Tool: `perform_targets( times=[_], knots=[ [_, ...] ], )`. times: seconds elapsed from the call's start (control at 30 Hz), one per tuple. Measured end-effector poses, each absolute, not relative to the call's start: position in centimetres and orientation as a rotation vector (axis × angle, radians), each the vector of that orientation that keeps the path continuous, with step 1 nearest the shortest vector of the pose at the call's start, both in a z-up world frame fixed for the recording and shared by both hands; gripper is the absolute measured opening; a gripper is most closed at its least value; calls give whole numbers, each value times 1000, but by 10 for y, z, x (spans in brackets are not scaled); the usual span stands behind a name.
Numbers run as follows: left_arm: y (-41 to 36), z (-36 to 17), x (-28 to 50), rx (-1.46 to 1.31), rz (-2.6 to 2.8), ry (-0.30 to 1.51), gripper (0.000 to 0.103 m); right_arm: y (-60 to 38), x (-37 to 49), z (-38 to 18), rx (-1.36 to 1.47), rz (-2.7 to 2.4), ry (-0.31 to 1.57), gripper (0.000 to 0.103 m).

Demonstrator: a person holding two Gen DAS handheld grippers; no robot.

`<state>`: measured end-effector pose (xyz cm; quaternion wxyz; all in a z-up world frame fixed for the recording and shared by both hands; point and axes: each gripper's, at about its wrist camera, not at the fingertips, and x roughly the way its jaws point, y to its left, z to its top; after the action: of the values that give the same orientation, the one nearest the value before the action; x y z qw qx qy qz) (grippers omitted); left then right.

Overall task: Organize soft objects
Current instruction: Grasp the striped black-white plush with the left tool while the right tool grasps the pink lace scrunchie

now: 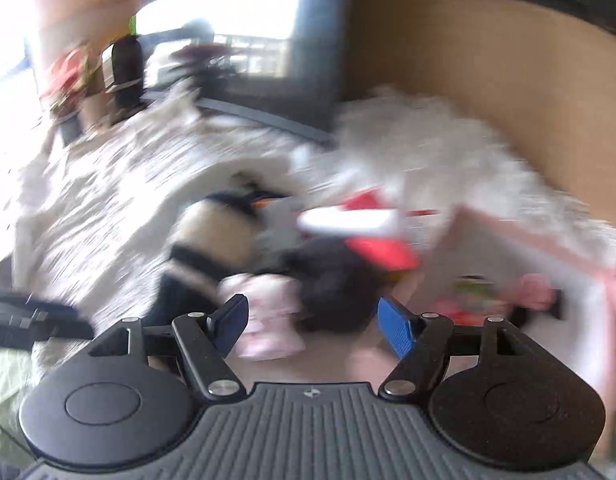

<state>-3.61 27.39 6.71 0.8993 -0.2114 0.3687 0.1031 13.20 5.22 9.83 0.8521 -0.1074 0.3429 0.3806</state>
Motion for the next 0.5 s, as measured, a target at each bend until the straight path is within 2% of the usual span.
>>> perform_targets(
  times=[0.4,0.5],
  knots=[
    [321,65,-60,-501,237,719,55,154,95,54,-283,852,893,74],
    [331,64,-64,-504,220,720,55,148,85,67,-252,861,836,74]
  ],
)
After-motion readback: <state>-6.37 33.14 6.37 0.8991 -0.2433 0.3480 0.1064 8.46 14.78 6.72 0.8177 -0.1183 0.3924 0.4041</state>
